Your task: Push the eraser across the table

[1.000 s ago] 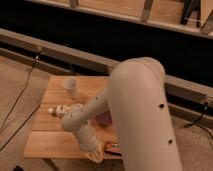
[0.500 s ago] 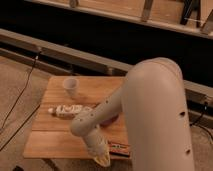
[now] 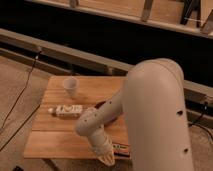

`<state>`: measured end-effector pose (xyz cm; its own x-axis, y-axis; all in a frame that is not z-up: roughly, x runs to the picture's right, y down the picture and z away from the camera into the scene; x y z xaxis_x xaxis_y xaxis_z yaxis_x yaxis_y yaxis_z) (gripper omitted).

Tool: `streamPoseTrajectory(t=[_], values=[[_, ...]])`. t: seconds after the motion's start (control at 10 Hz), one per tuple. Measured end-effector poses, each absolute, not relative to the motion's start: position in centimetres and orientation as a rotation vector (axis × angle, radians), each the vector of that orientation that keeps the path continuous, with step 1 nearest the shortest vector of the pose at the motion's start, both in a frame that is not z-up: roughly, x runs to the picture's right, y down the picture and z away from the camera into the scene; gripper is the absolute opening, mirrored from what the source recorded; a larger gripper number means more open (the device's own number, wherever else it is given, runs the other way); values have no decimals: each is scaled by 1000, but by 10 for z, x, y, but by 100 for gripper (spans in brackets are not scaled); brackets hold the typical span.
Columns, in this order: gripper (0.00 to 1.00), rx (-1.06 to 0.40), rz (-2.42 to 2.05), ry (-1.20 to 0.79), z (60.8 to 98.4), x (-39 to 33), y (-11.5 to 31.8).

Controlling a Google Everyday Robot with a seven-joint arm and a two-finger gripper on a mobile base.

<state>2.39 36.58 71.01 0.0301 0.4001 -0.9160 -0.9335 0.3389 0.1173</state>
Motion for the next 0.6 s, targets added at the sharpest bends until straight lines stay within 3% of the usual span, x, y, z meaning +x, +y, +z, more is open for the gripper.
streamPoseTrajectory(t=[0.6], values=[[0,-577,1142,1101,726,47,355]])
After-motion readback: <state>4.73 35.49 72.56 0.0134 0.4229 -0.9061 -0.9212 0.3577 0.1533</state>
